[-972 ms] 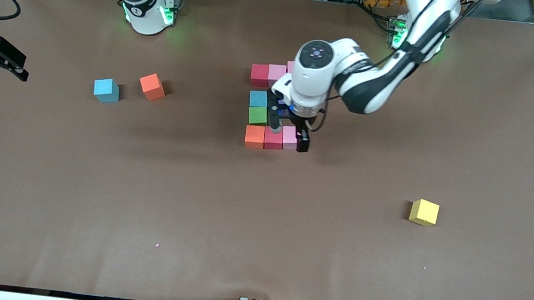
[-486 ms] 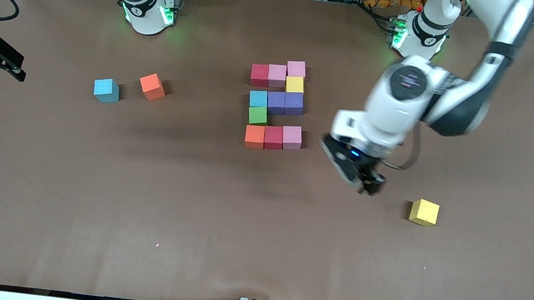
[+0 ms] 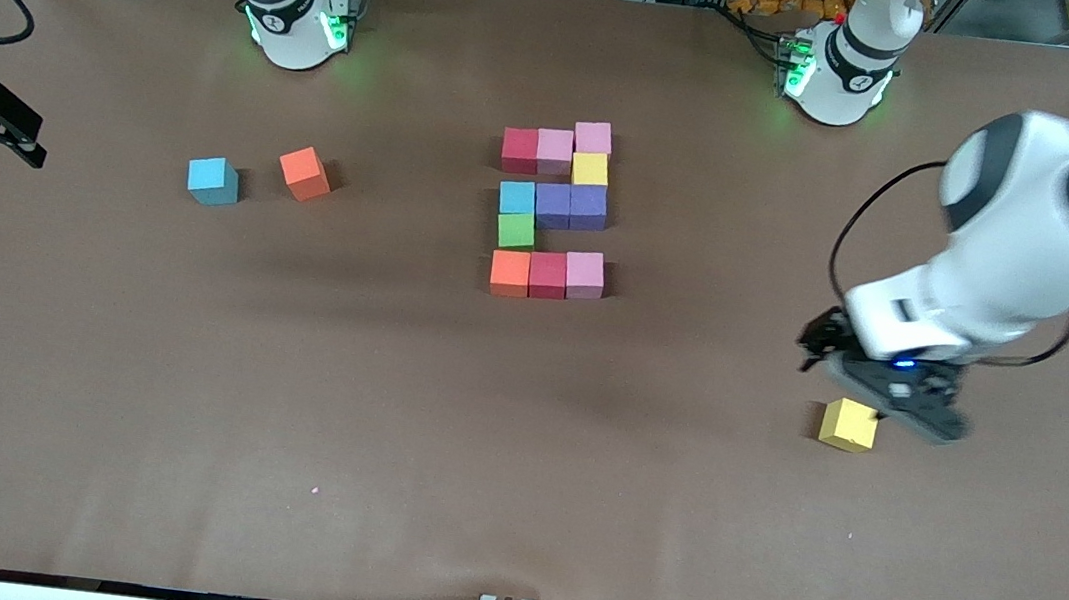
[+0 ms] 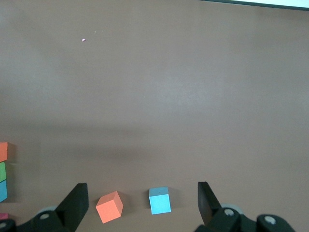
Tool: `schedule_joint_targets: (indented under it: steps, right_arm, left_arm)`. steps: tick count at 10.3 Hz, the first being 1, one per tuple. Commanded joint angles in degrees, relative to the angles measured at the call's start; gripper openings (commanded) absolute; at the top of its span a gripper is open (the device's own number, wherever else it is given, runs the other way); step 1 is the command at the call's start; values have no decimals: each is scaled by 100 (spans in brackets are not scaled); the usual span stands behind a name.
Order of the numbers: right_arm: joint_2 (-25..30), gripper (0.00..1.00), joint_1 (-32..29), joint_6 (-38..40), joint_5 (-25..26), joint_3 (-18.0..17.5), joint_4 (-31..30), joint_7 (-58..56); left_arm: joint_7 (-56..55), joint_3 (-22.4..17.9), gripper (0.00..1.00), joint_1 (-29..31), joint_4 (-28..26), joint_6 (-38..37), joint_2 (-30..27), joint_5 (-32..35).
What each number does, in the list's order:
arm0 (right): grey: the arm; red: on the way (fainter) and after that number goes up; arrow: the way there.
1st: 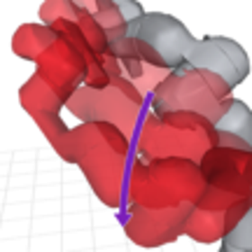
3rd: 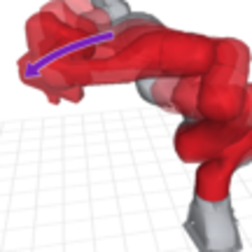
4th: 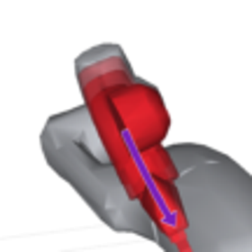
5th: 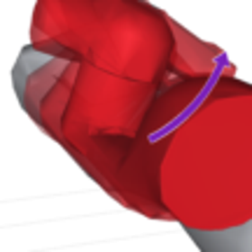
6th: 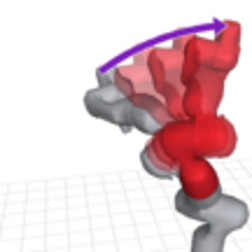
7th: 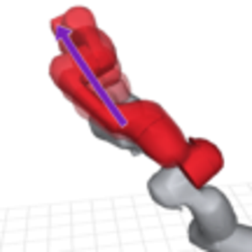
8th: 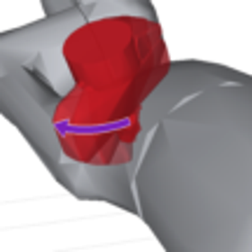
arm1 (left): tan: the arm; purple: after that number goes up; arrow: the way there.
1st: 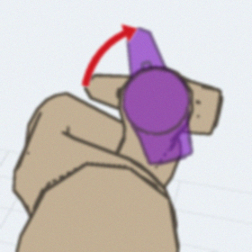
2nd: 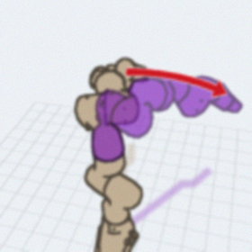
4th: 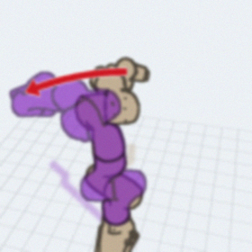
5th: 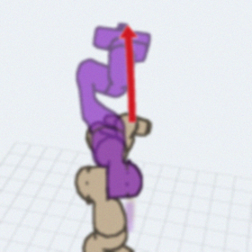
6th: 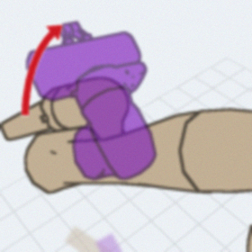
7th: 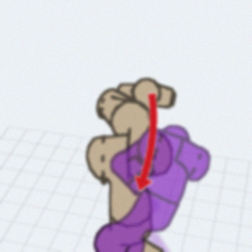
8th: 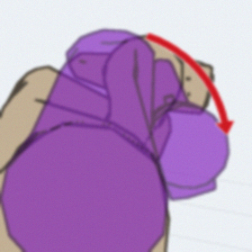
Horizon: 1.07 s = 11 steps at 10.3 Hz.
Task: Form number 2 with 11 blocks
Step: 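Release pink and raise the left gripper away from the shape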
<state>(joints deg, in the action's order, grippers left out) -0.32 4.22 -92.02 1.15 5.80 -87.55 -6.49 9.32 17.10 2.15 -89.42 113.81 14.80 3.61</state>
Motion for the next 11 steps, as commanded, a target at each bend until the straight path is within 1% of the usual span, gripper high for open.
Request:
schedule_joint_targets:
  steps: [1, 2, 3, 4, 5, 6, 8, 9, 10, 11]
  right_arm:
    - [49, 100, -17, 17, 87, -18, -25, -28]
    - [67, 100, -35, 44, 87, -18, -25, -37]
    - [67, 100, -139, 53, 79, -52, -25, -63]
    - [76, 100, -210, 53, 78, -96, -43, -63]
    - [102, 100, -472, 79, 78, -366, -86, -63]
    - [128, 100, -692, 88, 78, -648, -87, -72]
    - [137, 100, -659, 97, 78, -650, -87, -72]
    - [137, 100, -650, 88, 78, -659, -78, -63]
    - [137, 100, -650, 88, 78, -651, -78, -63]
    - [137, 100, -554, 88, 87, -607, -78, -55]
  left_arm:
    - [-701, -328, 100, 58, -75, -752, -617, -71]
    - [-825, -591, 100, 119, -23, -973, -819, -149]
    - [-835, -698, 100, 137, -23, -1271, -995, -150]
    - [-739, -943, 100, 172, -14, -1343, -1040, -150]
    - [-729, -1163, 100, 111, -31, -1440, -1180, -158]
    - [-686, -1191, 100, 119, -31, -1667, -1268, -98]
    - [-677, -1393, 100, 23, -84, -1827, -1444, -271]
    - [-694, -1515, 100, -143, -102, -1932, -1532, -351]
    - [-825, -1586, 100, -310, -128, -2003, -1559, -395]
    - [-783, -1613, 100, -346, -128, -2047, -1559, -439]
